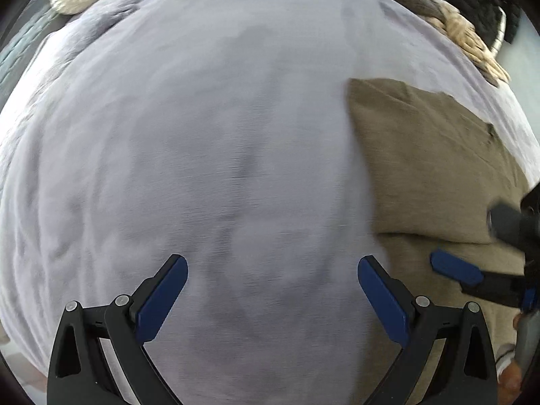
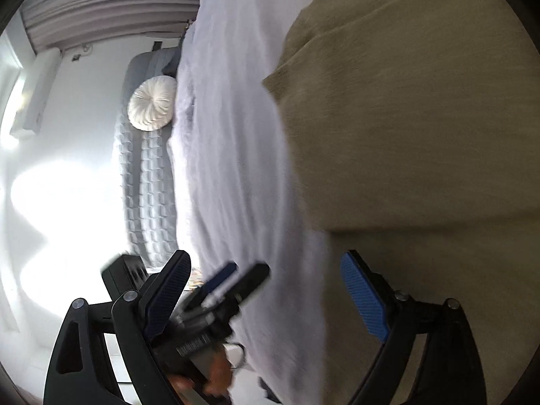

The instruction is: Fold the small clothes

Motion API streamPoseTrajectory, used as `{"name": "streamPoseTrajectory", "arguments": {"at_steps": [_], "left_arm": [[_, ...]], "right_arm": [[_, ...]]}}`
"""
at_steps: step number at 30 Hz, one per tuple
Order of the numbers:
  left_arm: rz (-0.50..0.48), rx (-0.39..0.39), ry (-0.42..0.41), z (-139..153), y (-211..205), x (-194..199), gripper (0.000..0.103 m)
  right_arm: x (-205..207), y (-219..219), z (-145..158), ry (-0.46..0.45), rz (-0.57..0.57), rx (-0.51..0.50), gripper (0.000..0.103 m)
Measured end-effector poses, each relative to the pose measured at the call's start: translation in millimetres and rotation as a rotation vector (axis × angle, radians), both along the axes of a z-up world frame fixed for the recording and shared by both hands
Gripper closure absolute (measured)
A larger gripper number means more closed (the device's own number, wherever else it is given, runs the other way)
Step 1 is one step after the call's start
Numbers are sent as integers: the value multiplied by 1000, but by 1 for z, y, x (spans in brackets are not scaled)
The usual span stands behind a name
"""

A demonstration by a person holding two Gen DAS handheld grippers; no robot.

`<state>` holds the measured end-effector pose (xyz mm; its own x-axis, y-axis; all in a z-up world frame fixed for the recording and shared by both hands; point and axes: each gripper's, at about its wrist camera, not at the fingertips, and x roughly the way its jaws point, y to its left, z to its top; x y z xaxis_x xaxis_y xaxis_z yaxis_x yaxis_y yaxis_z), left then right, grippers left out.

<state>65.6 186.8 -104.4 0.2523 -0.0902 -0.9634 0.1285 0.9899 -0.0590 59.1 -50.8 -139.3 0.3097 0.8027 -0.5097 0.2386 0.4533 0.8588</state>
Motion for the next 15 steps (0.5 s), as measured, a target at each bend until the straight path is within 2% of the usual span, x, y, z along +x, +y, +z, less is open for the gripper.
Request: {"name": "streamPoseTrajectory", "arguments": {"at_steps": [6, 12, 15], "left_arm": [[-90, -28, 0, 3, -56, 4, 1], [-170, -42, -3, 3, -116, 7, 1], [-192, -56, 2, 3, -139, 7, 1]], "right_arm": [[-40, -67, 30, -14, -52, -156, 9], [-68, -159, 43, 25, -221, -295, 9], [-85, -204, 47, 50, -315, -321, 9]]}}
